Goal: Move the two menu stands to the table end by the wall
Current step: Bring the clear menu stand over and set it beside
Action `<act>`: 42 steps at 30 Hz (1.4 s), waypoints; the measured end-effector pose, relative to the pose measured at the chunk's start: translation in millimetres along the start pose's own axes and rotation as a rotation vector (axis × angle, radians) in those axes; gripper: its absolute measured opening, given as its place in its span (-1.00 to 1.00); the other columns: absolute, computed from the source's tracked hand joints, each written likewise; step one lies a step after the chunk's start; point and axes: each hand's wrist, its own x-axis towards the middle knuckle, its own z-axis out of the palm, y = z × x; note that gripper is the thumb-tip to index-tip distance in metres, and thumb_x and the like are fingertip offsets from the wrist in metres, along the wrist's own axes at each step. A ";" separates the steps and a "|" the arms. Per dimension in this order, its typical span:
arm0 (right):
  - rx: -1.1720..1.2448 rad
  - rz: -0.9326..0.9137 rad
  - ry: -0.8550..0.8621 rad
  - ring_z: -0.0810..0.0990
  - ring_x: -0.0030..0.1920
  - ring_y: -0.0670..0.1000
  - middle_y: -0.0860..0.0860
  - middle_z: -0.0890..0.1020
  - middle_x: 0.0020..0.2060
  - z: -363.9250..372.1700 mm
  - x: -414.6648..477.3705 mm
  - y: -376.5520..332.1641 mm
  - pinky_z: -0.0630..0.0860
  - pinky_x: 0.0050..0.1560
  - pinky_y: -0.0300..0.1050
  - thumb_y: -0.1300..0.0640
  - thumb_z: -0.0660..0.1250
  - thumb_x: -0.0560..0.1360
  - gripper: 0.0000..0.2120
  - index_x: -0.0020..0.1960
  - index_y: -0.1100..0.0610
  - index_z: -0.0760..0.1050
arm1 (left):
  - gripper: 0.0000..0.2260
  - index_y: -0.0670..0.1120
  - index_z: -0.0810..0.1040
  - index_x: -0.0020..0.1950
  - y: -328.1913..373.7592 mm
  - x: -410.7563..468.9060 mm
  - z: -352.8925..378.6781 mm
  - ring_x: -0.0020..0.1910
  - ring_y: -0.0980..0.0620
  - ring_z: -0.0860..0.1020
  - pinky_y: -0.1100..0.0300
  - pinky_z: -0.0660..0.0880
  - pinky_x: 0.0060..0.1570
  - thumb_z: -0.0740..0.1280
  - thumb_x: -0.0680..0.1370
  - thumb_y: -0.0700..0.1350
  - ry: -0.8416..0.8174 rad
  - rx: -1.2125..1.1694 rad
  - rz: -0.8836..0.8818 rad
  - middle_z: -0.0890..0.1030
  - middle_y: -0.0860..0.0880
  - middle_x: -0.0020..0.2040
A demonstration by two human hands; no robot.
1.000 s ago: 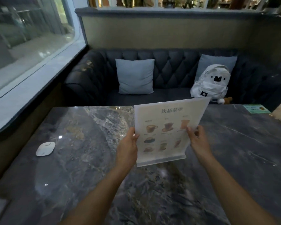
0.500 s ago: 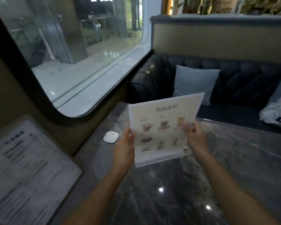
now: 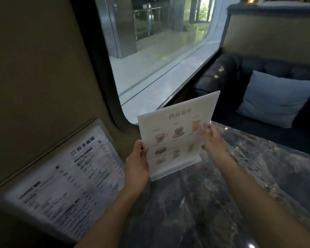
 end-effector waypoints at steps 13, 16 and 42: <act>0.072 0.055 -0.132 0.57 -0.09 0.01 -0.04 0.57 -0.13 55.9 29.3 13.7 0.55 -0.13 0.03 -0.09 0.19 0.51 -0.80 -0.03 0.03 0.45 | -0.70 0.21 0.25 -0.22 -22.3 15.1 -21.9 -0.33 0.05 0.53 0.10 0.43 -0.42 0.12 0.59 -0.16 0.067 0.099 -0.060 0.52 0.07 -0.29; 0.085 0.069 -0.137 0.56 -0.04 0.04 -0.03 0.58 -0.09 55.9 33.2 14.9 0.54 -0.10 0.08 -0.09 0.20 0.51 -0.78 -0.01 0.04 0.44 | -0.77 0.19 0.25 -0.17 -11.4 16.5 -30.2 -0.33 0.05 0.51 0.19 0.36 -0.46 0.17 0.58 -0.13 0.068 0.130 -0.021 0.48 0.14 -0.30; 0.281 0.086 -0.204 0.60 -0.12 0.05 0.02 0.61 -0.21 106.3 57.6 11.9 0.57 -0.12 0.13 0.00 0.27 0.49 -0.85 -0.21 0.04 0.48 | -0.88 -0.12 0.65 -0.05 54.6 63.0 -102.2 -0.26 -0.15 0.65 -0.06 0.58 -0.30 0.36 0.45 -0.17 0.282 0.451 0.450 0.72 -0.12 -0.18</act>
